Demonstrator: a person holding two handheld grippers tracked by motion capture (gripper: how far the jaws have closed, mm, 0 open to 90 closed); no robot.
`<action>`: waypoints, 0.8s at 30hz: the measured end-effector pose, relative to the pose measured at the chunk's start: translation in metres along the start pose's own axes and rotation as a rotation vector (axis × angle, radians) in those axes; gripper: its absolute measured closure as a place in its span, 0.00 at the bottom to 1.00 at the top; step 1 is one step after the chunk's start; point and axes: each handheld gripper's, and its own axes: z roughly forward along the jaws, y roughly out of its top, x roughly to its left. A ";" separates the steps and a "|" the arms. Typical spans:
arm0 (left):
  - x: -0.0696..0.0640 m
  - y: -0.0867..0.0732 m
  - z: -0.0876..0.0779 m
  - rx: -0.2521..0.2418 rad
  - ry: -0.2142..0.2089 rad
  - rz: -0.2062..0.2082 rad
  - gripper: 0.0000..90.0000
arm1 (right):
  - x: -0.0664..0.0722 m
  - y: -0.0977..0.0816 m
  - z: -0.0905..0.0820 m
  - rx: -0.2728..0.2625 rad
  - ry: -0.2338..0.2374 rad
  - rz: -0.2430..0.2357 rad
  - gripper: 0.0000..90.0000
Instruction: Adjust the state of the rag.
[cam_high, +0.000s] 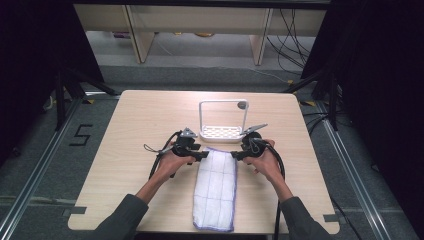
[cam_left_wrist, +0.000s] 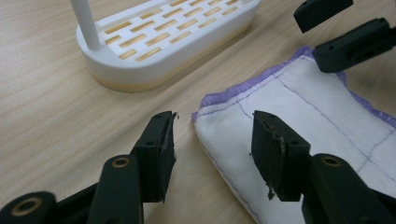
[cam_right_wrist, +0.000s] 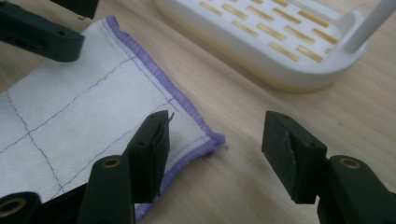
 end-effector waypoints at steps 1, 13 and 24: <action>0.000 0.001 0.002 0.002 -0.004 0.004 0.57 | 0.001 0.000 0.002 -0.001 -0.001 -0.010 0.47; 0.001 0.002 0.013 0.041 -0.044 0.034 0.75 | 0.010 -0.003 0.013 0.042 -0.001 -0.019 0.51; 0.001 0.001 0.012 0.043 -0.050 0.069 0.92 | 0.013 -0.004 0.014 0.034 0.007 -0.027 0.68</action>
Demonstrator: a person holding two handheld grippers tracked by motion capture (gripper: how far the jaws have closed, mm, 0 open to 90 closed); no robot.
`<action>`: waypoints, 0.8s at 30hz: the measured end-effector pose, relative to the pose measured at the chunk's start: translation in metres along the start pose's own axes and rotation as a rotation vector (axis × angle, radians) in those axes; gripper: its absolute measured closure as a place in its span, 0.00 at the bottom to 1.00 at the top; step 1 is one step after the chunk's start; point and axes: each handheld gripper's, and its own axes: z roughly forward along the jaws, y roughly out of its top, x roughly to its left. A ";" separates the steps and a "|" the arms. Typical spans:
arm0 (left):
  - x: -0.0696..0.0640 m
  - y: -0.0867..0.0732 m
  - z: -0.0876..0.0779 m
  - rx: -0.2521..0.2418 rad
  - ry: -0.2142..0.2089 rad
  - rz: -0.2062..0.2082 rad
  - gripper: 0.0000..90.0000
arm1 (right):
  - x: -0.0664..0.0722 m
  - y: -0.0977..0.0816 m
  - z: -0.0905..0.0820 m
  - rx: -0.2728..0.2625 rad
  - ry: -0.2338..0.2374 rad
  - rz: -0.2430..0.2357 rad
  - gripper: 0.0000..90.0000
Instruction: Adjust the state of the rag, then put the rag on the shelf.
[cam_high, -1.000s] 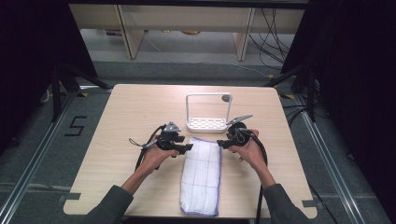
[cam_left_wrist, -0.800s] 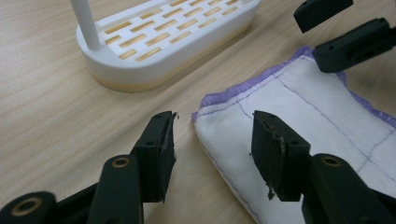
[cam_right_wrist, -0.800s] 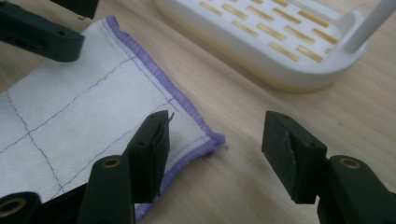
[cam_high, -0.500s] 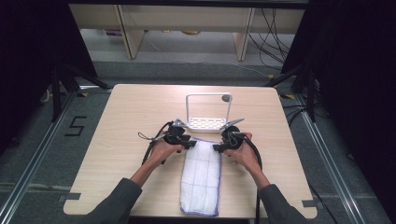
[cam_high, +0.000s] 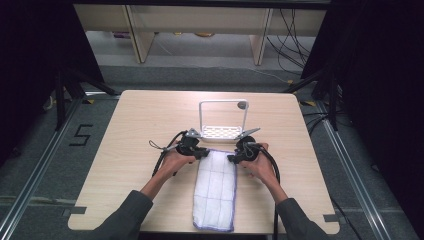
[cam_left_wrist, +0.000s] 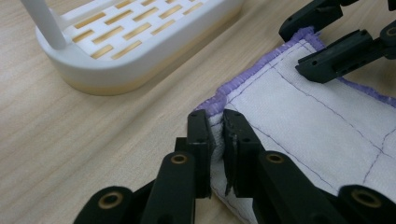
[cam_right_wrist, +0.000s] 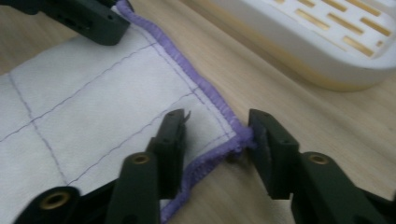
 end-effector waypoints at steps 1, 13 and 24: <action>0.000 0.000 0.000 0.000 -0.001 0.001 0.92 | 0.001 0.000 -0.001 -0.002 0.023 -0.012 0.75; -0.005 0.002 -0.014 -0.046 0.009 0.007 0.94 | 0.008 0.001 -0.006 -0.027 0.055 -0.058 0.91; -0.010 0.007 -0.031 -0.076 -0.001 0.023 0.94 | 0.011 0.002 -0.020 -0.069 0.080 -0.061 0.91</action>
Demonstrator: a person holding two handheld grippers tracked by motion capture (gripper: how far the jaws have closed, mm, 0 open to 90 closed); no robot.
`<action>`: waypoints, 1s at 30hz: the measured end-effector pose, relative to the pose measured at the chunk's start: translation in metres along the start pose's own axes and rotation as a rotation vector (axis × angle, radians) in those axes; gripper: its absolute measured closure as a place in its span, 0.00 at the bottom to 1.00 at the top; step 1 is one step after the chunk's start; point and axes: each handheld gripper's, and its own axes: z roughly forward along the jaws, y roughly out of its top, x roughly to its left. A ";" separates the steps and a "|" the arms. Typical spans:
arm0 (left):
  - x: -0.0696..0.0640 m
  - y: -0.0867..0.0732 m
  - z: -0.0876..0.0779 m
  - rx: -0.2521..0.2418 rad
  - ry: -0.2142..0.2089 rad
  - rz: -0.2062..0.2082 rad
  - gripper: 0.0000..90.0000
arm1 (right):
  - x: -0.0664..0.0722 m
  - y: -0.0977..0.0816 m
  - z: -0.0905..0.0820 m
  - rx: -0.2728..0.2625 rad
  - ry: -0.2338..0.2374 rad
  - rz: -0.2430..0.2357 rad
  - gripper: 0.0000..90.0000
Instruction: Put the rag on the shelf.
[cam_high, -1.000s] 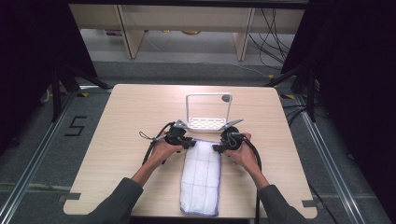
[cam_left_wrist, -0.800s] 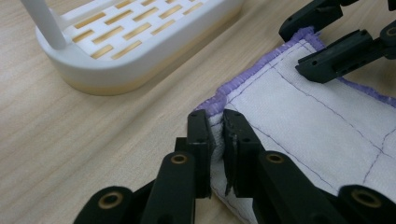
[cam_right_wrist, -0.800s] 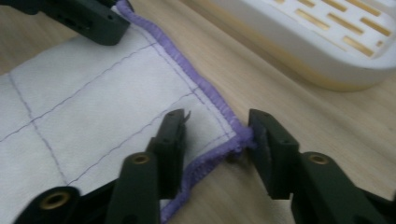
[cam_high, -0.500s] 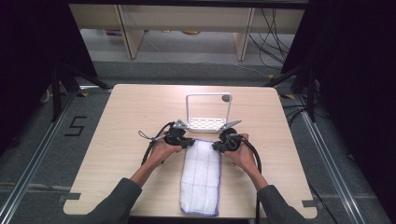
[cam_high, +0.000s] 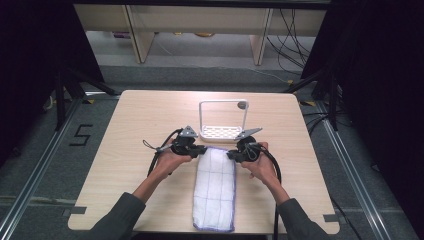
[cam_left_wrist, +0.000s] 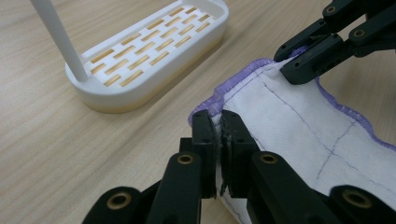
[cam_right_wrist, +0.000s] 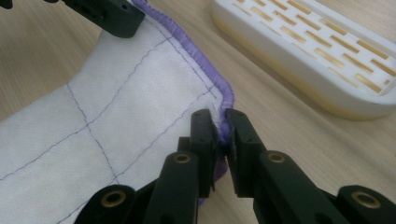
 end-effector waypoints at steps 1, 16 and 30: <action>-0.001 0.001 -0.002 0.005 0.005 0.006 0.94 | -0.001 0.000 0.000 -0.011 -0.004 -0.014 0.91; -0.021 0.016 -0.041 -0.073 -0.004 0.040 0.94 | 0.015 0.007 -0.040 -0.094 0.037 -0.046 0.91; -0.046 0.034 -0.077 -0.119 -0.022 0.108 0.94 | 0.038 0.007 -0.083 -0.172 0.042 -0.091 0.91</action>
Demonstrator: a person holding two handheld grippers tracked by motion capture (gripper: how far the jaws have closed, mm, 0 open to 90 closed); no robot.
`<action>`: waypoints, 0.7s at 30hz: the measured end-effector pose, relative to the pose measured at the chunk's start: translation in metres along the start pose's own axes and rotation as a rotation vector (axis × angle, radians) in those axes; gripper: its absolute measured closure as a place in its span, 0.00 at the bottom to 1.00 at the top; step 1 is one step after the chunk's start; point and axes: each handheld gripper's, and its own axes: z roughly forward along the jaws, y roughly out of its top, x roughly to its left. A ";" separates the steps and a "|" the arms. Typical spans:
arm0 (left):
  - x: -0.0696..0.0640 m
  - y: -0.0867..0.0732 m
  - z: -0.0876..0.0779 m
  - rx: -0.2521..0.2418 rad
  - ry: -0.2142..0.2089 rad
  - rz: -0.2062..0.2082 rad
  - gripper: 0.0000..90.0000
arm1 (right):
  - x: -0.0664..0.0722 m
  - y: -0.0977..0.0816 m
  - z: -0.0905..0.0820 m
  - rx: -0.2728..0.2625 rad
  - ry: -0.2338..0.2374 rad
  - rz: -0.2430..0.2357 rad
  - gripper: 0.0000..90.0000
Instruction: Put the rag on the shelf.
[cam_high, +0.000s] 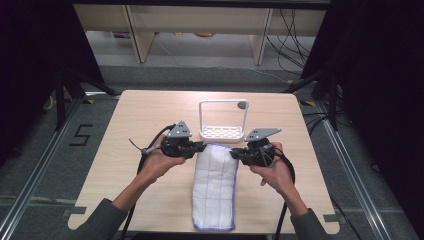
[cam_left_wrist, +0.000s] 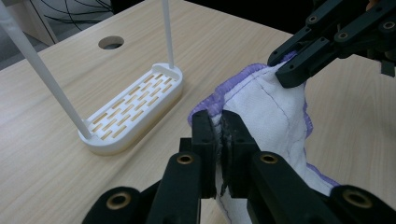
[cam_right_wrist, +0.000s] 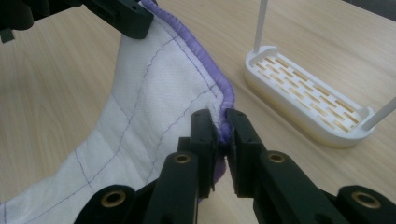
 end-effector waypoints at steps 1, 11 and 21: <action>-0.001 0.001 -0.001 -0.003 0.000 -0.002 0.94 | -0.001 0.001 -0.001 0.001 0.009 -0.011 0.91; -0.010 0.018 -0.019 -0.049 -0.008 -0.008 0.94 | 0.002 0.013 -0.024 -0.054 0.006 0.000 0.91; -0.019 0.046 -0.038 -0.072 -0.014 0.017 0.94 | 0.006 0.040 -0.054 -0.109 -0.002 -0.062 0.91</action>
